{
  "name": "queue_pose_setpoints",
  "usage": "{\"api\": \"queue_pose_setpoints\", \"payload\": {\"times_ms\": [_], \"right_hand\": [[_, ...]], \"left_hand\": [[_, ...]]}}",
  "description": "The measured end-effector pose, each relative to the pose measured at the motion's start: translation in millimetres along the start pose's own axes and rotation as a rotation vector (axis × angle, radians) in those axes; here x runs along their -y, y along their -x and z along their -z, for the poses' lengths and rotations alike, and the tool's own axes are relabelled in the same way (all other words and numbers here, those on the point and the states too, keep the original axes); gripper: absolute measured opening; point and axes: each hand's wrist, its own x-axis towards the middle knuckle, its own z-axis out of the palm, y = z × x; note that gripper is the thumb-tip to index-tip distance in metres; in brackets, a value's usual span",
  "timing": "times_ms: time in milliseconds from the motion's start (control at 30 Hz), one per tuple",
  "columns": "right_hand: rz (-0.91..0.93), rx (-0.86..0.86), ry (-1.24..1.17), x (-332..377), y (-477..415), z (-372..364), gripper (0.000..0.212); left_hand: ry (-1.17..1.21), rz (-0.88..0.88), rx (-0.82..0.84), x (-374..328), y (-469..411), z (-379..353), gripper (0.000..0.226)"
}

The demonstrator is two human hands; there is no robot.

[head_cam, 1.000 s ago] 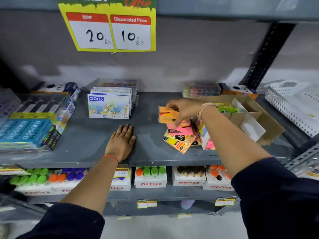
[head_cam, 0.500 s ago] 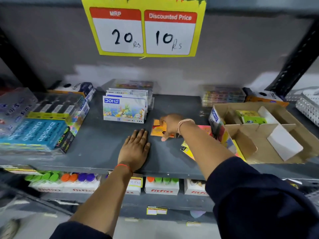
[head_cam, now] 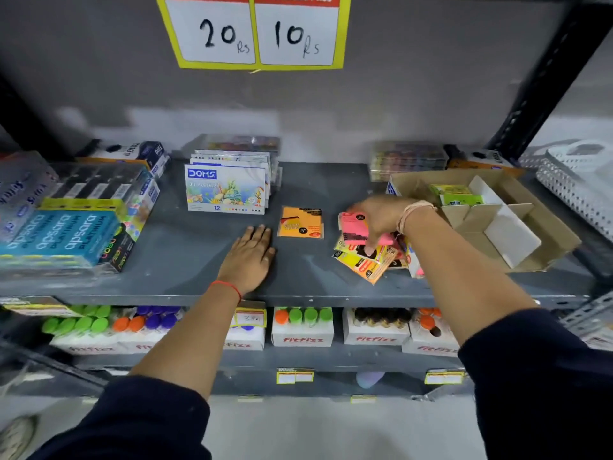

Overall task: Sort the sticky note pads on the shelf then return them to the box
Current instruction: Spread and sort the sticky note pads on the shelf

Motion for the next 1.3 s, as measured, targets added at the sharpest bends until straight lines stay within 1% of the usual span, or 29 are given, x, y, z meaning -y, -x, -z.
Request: {"api": "queue_pose_setpoints", "payload": {"times_ms": [67,133,167,200,300,400,533,633,667,700,733,800,867,933,1000,1033,1067,1133,1167,1200,1233,1267,1300], "right_hand": [[0.057,-0.068,-0.098,9,8,11,0.092],[0.148,-0.131,-0.217,27,18,19,0.087],[0.200,-0.132,-0.249,39,22,19,0.084],[0.245,-0.122,-0.242,52,24,15,0.081],[0.301,-0.088,-0.090,86,21,-13,0.077],[0.290,-0.054,-0.014,99,13,-42,0.078],[0.294,-0.107,0.004,98,11,-55,0.080],[0.262,-0.224,-0.048,80,16,-42,0.084],[0.221,-0.272,-0.076,68,17,-34,0.085],[0.165,-0.284,-0.092,54,18,-27,0.086],[0.102,-0.255,-0.078,39,17,-20,0.087],[-0.016,-0.108,-0.046,17,14,-13,0.090],[-0.055,-0.011,-0.065,8,9,-14,0.089],[-0.041,-0.015,-0.080,5,5,-13,0.084],[-0.018,-0.083,-0.109,3,4,-6,0.071],[-0.002,-0.115,-0.210,1,4,-1,0.063],[0.032,-0.142,-0.397,-2,4,4,0.056],[0.145,-0.142,-0.973,-9,4,14,0.053],[0.180,-0.097,-1.271,-13,2,17,0.048],[0.206,-0.055,-1.491,-16,0,19,0.041],[0.210,-0.025,-1.622,-18,-1,20,0.033],[0.190,-0.007,-1.666,-20,-4,19,0.030],[0.169,0.008,-1.654,-21,-7,18,0.032]], "left_hand": [[0.034,-0.009,-0.043,3,2,1,0.048],[-0.007,-0.006,-0.070,4,6,0,0.048],[-0.031,0.007,-0.062,4,6,-1,0.048],[-0.046,0.022,-0.046,4,6,-1,0.049],[-0.053,0.039,-0.008,3,4,2,0.049],[-0.036,0.030,-0.043,4,4,0,0.048],[-0.027,0.008,-0.073,4,5,-1,0.048],[-0.032,0.019,-0.067,4,5,0,0.049],[-0.034,0.014,-0.073,4,6,-1,0.048],[-0.034,0.009,-0.082,3,7,-1,0.048],[-0.031,0.007,-0.088,3,7,-1,0.048],[-0.033,0.017,-0.082,3,7,-1,0.048],[-0.041,0.025,-0.067,3,7,-2,0.049],[-0.041,0.029,-0.067,3,7,-2,0.049],[-0.039,0.025,-0.071,3,7,-1,0.049],[-0.039,0.022,-0.073,3,7,-1,0.049],[-0.037,0.020,-0.076,2,7,-1,0.049],[-0.040,0.017,-0.084,2,7,-1,0.049],[-0.044,0.017,-0.084,3,7,-1,0.049],[-0.046,0.018,-0.082,3,7,-1,0.049],[-0.046,0.019,-0.079,3,7,-1,0.049],[-0.046,0.020,-0.077,2,7,-1,0.049],[-0.045,0.020,-0.076,2,8,0,0.049]]}}
